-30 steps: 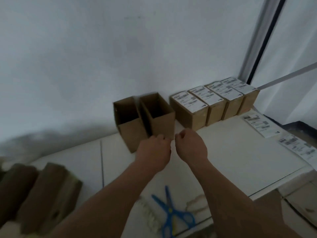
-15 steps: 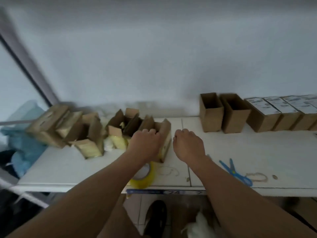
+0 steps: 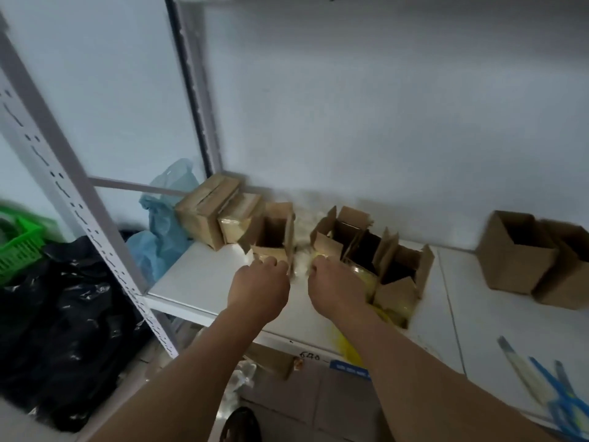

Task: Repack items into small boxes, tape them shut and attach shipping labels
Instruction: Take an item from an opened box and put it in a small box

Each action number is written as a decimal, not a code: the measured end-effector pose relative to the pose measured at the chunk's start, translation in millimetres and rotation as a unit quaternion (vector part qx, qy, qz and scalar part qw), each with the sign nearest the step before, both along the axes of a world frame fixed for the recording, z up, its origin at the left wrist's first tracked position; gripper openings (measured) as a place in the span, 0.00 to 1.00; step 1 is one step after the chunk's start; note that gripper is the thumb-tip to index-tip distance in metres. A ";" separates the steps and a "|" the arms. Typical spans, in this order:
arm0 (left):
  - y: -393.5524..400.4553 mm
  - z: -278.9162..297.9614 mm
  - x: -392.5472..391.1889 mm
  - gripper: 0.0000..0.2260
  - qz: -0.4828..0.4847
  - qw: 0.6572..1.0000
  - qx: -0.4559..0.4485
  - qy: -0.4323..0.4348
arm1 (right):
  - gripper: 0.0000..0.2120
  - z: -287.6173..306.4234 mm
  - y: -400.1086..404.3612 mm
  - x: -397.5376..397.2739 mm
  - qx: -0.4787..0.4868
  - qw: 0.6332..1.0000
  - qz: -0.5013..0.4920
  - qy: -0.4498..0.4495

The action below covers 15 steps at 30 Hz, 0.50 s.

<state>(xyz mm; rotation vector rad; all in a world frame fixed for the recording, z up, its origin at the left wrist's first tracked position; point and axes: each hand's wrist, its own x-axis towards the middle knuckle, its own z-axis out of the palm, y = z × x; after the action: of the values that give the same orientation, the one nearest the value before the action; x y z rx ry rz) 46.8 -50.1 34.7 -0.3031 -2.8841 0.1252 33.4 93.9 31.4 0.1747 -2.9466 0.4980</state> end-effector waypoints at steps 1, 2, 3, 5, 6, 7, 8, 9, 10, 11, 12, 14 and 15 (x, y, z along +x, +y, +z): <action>-10.7 -4.5 -6.2 0.10 0.012 1.000 0.016 0.002 | 0.08 -1.5 -9.7 -7.5 -0.012 1.000 -0.006 0.002; -20.8 -8.6 -13.4 0.11 0.025 0.999 0.034 0.005 | 0.08 -3.0 -19.1 -15.6 -0.021 1.000 -0.012 0.007; -30.5 -12.9 -21.1 0.11 0.039 0.998 0.053 0.006 | 0.10 -4.7 -28.5 -24.7 -0.026 0.999 -0.016 0.018; -47.0 -19.6 -35.9 0.11 0.063 0.994 0.087 0.010 | 0.12 -4.0 -45.8 -40.6 -0.033 0.998 -0.019 0.042; -53.6 -21.6 -42.7 0.11 0.074 0.992 0.102 0.015 | 0.13 -2.2 -53.3 -47.8 -0.039 0.998 -0.017 0.055; -59.6 -22.4 -49.1 0.11 0.085 0.989 0.120 0.022 | 0.14 1.0 -60.4 -54.8 -0.049 0.996 -0.013 0.071; -64.9 -22.0 -55.6 0.11 0.096 0.985 0.143 0.030 | 0.14 4.3 -67.2 -62.0 -0.060 0.995 -0.008 0.085; -70.1 -21.4 -61.7 0.12 0.108 0.979 0.168 0.039 | 0.14 9.2 -74.4 -68.4 -0.070 0.993 -0.001 0.098; -75.3 -20.3 -68.2 0.13 0.122 0.972 0.193 0.047 | 0.14 14.2 -82.0 -75.4 -0.078 0.991 0.007 0.109; -81.0 -20.2 -75.5 0.13 0.137 0.966 0.213 0.051 | 0.14 17.9 -90.1 -84.6 -0.090 0.989 0.014 0.115; -87.0 -20.4 -83.1 0.13 0.150 0.960 0.229 0.053 | 0.13 21.9 -99.3 -94.3 -0.112 0.987 0.019 0.113; -100.6 -23.3 -100.5 0.13 0.168 0.951 0.252 0.057 | 0.13 30.5 -119.8 -115.9 -0.169 0.981 0.035 0.088; -107.9 -25.1 -109.0 0.13 0.176 0.949 0.253 0.062 | 0.12 34.8 -130.7 -126.7 -0.196 0.977 0.043 0.070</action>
<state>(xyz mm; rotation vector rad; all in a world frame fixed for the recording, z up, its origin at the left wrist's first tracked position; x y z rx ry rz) -62.3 -158.1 9.6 0.3026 -2.6891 -0.5108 -93.3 -36.8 66.2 0.2779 -2.6482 1.0178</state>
